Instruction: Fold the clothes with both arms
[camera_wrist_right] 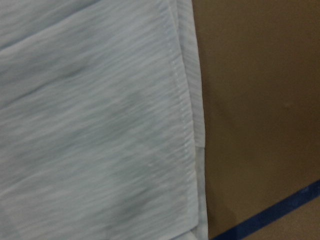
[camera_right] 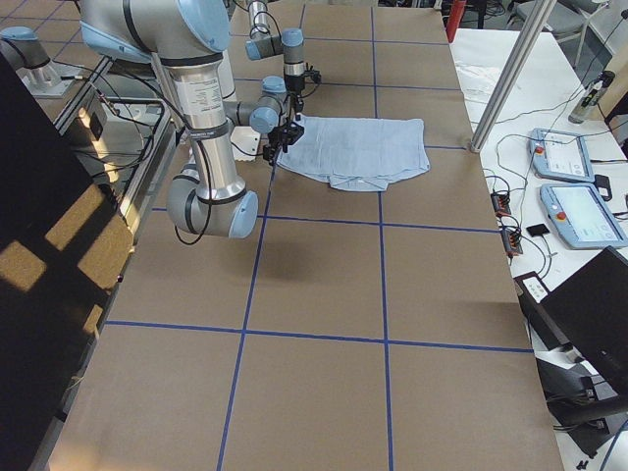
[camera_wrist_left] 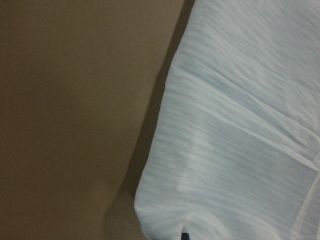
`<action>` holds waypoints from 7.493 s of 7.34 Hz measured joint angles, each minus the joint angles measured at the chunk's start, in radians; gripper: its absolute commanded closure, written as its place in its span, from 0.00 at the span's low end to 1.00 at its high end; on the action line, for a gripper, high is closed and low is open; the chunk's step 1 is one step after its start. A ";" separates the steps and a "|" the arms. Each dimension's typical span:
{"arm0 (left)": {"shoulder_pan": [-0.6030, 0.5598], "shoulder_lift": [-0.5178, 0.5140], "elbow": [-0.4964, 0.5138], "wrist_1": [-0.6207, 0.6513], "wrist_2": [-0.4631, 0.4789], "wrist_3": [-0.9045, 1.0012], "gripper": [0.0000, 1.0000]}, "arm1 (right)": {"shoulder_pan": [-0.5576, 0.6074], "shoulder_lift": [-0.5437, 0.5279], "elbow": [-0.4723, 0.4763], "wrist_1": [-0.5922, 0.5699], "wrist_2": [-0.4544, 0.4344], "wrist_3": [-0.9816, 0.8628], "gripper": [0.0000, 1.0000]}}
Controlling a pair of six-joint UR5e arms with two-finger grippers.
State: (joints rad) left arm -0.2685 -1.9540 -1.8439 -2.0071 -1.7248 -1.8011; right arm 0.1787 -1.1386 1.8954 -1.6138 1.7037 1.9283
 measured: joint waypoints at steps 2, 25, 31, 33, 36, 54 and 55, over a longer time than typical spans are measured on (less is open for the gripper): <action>0.000 0.000 0.000 -0.001 0.001 0.000 1.00 | -0.001 -0.003 -0.001 0.001 -0.002 -0.001 0.01; -0.001 0.000 0.006 -0.002 0.004 0.003 1.00 | 0.005 0.021 -0.013 0.008 -0.005 -0.014 0.68; -0.001 0.000 0.006 -0.002 0.004 0.003 1.00 | 0.010 0.033 -0.015 0.008 -0.007 -0.012 0.01; -0.002 0.000 0.006 -0.002 0.005 0.005 1.00 | 0.027 0.056 -0.014 0.008 -0.011 -0.001 0.00; -0.003 0.001 0.007 -0.001 0.006 0.006 1.00 | 0.045 0.069 -0.019 0.008 -0.024 0.117 0.00; -0.003 0.001 0.013 -0.003 0.007 0.009 1.00 | 0.000 0.054 -0.062 0.003 -0.033 0.223 0.99; -0.003 0.001 0.015 -0.003 0.007 0.009 1.00 | 0.000 0.055 -0.062 0.001 -0.033 0.221 1.00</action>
State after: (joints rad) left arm -0.2713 -1.9530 -1.8284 -2.0104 -1.7176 -1.7919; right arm 0.1786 -1.0834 1.8332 -1.6128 1.6706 2.1491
